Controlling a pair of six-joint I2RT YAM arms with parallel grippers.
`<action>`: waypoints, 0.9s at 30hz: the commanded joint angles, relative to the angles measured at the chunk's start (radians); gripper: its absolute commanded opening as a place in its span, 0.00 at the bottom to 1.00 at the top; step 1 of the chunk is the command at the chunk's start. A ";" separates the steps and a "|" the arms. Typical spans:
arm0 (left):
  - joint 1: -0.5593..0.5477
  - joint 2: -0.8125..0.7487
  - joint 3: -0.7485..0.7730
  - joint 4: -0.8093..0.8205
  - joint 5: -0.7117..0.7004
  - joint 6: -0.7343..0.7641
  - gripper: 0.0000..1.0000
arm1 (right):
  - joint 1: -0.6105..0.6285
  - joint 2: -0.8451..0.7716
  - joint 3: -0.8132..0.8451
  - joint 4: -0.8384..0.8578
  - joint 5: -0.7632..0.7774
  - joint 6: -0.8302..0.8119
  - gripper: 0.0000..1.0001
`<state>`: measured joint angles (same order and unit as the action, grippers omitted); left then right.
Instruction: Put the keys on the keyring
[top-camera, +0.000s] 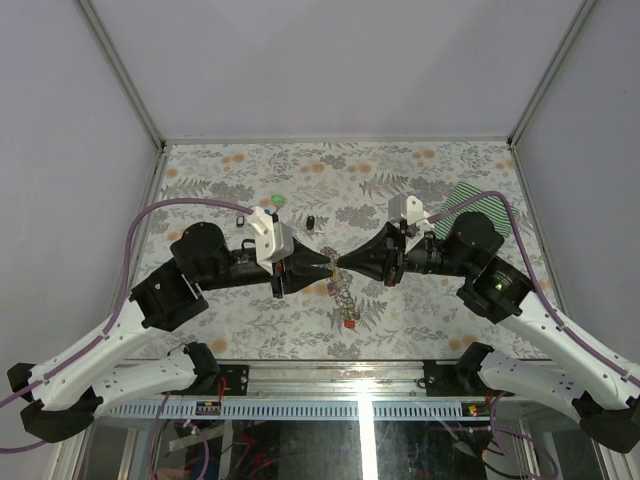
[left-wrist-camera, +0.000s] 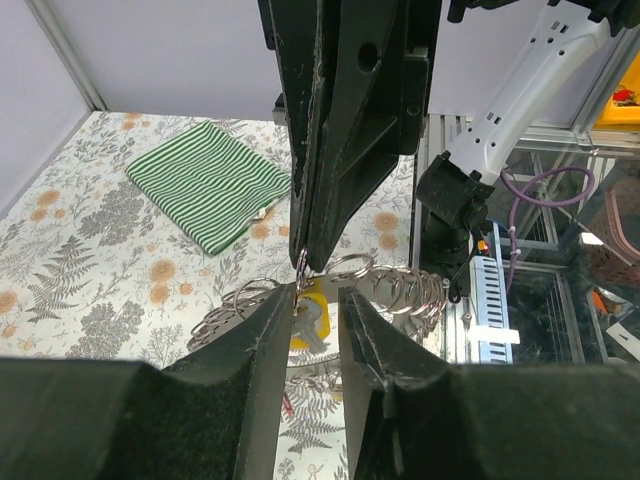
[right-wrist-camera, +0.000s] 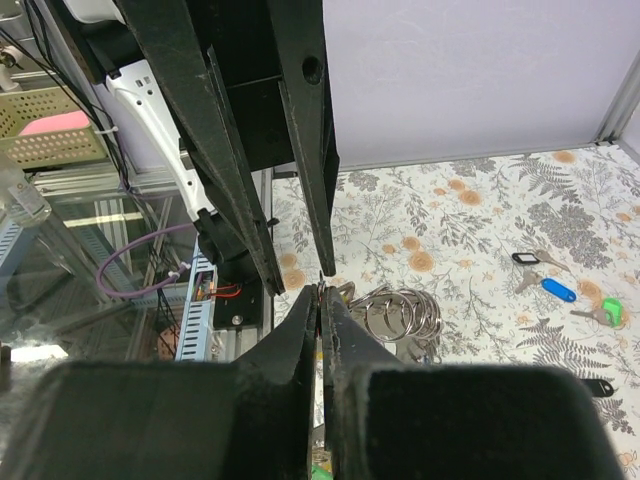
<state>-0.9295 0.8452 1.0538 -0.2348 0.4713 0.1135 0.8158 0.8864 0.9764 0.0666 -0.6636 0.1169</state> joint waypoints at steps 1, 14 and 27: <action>-0.004 -0.002 0.039 -0.012 0.009 0.039 0.26 | 0.002 -0.035 0.016 0.121 -0.008 0.011 0.00; -0.003 0.008 0.052 -0.024 0.035 0.052 0.16 | 0.001 -0.031 0.022 0.127 -0.028 0.015 0.00; -0.004 0.002 0.044 -0.021 0.019 0.047 0.00 | 0.002 -0.057 0.025 0.131 -0.008 0.028 0.00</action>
<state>-0.9295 0.8555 1.0725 -0.2745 0.4892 0.1581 0.8158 0.8703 0.9764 0.0830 -0.6739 0.1284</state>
